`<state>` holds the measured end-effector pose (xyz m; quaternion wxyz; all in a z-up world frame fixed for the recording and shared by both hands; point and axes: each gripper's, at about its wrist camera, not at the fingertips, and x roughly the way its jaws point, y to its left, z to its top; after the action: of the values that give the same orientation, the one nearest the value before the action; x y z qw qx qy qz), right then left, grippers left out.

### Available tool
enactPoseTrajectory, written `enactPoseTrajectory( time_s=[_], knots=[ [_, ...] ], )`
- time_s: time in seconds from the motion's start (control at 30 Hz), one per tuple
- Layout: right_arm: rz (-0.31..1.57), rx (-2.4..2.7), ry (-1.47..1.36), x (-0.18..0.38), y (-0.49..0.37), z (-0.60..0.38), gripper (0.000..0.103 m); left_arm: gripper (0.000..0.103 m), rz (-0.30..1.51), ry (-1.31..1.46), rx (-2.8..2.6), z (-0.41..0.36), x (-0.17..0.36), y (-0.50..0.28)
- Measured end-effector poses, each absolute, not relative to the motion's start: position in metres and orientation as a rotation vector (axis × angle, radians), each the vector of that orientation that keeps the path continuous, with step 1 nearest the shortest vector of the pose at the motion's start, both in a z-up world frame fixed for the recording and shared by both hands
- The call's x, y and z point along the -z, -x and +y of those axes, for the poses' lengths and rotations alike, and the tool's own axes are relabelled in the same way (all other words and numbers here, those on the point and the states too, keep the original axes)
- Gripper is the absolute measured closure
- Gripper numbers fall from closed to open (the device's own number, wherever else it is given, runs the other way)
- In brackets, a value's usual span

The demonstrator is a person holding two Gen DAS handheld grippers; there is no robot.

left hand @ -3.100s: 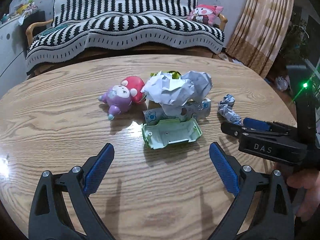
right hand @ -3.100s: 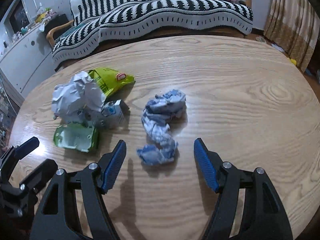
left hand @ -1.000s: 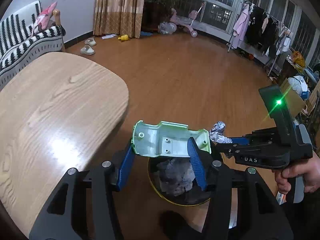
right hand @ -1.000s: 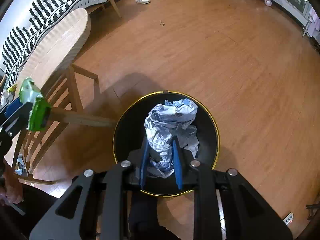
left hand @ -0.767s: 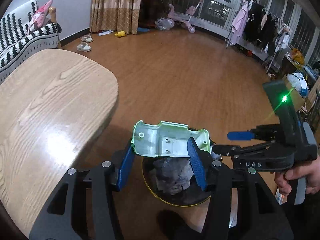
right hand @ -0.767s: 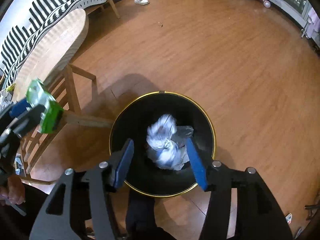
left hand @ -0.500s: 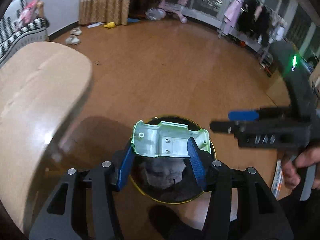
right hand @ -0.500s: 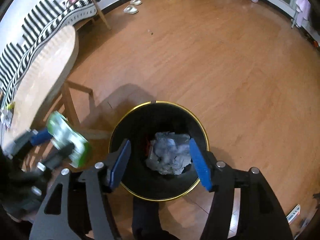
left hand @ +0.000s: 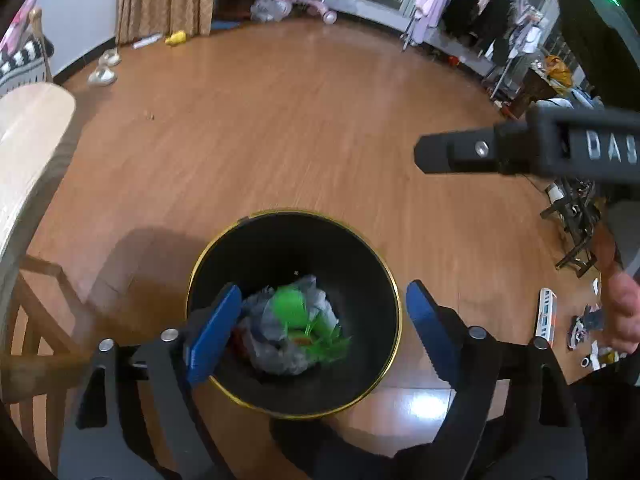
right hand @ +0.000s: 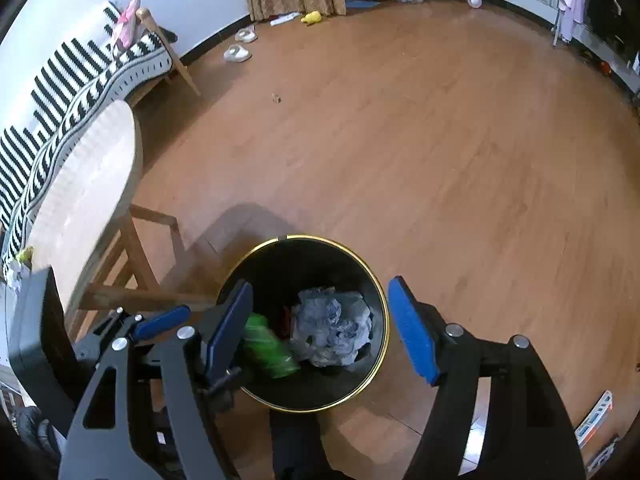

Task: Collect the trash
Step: 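Carry the tray and foil wrapper to the black bin and release them from both tools, then return both tools to the trash pile on the table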

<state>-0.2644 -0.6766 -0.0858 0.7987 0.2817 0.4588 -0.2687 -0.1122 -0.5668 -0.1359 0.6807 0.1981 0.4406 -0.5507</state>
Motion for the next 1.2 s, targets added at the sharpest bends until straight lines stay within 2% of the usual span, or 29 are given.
enactPoseTrajectory(
  time_s=[0.23, 0.57, 0.9, 1.2],
  knots=[
    [0.971, 0.575, -0.571, 0.074, 0.257, -0.665, 0.035, 0.010, 0.958, -0.411, 1.197, -0.553, 0.113, 0.110],
    [0.888, 0.492, -0.461, 0.033, 0.194, -0.612, 0.034, 0.009, 0.894, -0.253, 1.063, -0.467, 0.051, 0.054],
    [0.850, 0.268, -0.366, 0.013, 0.082, -0.506, 0.030, 0.008, 0.788, -0.160, 0.707, -0.318, 0.013, -0.026],
    [0.880, 0.012, -0.315, 0.019, -0.035, -0.370, 0.030, 0.008, 0.784, 0.007, 0.372, -0.158, 0.013, -0.103]
  ],
)
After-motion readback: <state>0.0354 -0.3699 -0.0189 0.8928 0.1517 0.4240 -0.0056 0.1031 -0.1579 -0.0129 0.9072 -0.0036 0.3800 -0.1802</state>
